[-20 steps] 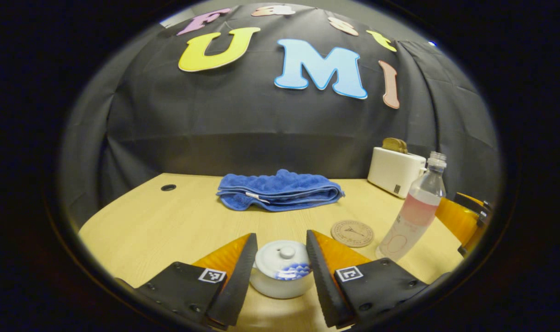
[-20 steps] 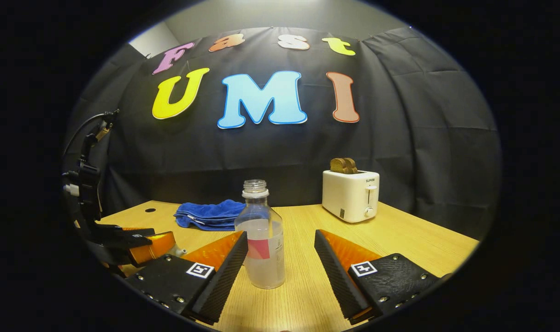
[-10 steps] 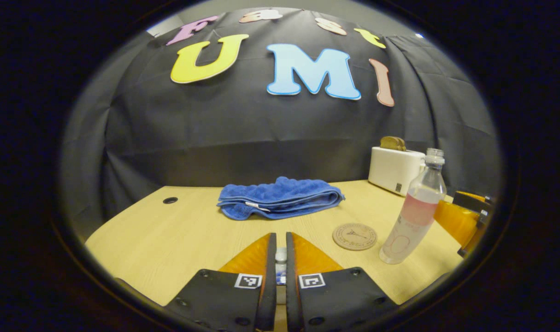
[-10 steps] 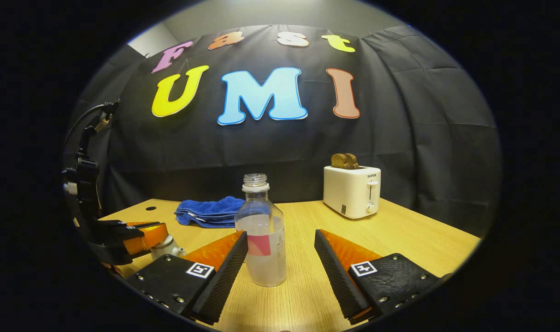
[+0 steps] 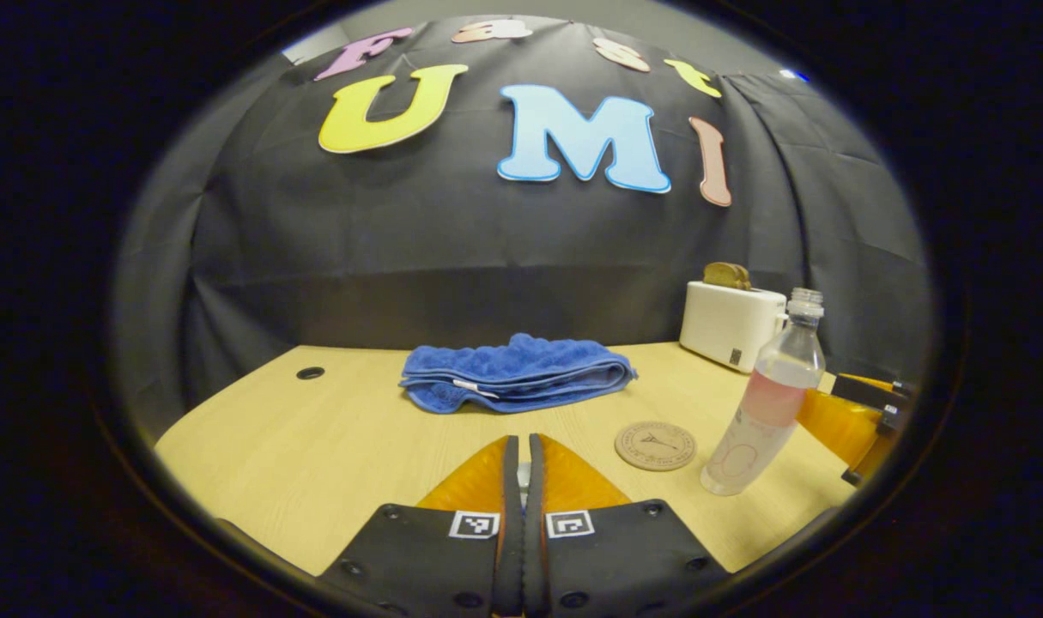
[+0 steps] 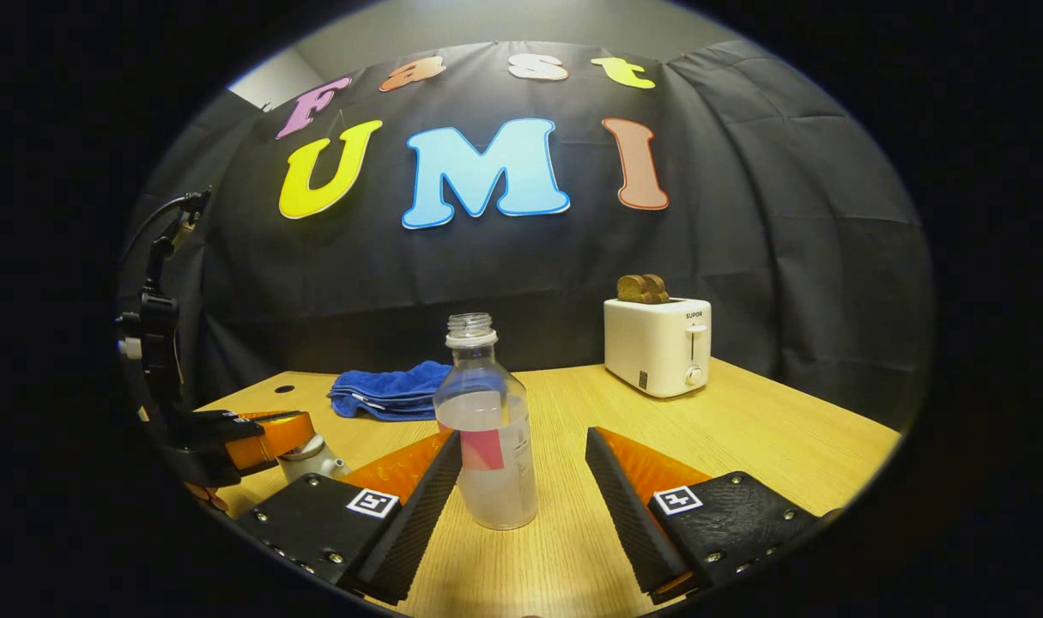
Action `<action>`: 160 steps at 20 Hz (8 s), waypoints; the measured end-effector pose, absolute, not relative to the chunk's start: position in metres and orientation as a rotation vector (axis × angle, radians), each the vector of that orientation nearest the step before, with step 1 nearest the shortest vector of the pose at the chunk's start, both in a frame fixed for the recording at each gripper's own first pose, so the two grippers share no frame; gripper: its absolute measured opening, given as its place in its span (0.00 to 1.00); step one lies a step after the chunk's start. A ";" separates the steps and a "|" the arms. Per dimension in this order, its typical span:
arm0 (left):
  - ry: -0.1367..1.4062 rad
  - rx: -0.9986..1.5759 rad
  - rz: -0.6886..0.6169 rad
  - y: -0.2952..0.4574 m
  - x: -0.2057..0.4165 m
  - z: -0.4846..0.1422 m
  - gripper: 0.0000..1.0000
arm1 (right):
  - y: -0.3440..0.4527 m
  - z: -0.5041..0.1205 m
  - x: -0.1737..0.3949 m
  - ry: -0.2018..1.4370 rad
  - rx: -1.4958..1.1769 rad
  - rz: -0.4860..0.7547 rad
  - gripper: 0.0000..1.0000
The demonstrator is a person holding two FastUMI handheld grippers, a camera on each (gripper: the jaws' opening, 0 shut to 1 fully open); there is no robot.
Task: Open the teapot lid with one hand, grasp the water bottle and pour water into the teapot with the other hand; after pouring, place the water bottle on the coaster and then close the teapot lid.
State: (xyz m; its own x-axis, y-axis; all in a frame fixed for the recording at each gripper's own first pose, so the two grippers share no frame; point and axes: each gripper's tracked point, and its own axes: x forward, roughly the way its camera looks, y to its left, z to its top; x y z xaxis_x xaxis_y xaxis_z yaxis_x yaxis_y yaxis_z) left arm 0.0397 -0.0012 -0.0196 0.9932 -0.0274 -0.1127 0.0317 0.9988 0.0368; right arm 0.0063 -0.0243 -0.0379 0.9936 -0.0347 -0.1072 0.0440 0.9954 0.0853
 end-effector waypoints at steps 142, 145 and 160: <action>0.215 -0.025 0.115 0.157 0.037 -0.036 0.05 | 0.081 0.009 0.059 -0.412 -2.045 -0.024 0.76; 0.218 -0.023 0.112 0.156 0.037 -0.037 0.05 | 0.081 0.006 0.059 -0.412 -2.059 -0.023 0.76; 0.234 -0.018 0.109 0.153 0.038 -0.042 0.05 | 0.087 -0.003 0.051 -0.441 -2.125 -0.010 0.76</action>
State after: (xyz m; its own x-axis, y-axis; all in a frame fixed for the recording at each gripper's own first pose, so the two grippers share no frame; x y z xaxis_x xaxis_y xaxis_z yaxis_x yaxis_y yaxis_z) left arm 0.0380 0.1529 -0.0423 0.9668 0.1053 -0.2327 -0.1096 0.9940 -0.0056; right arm 0.0510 0.0874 -0.0034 0.9354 0.3072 0.1752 0.3151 -0.4993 -0.8071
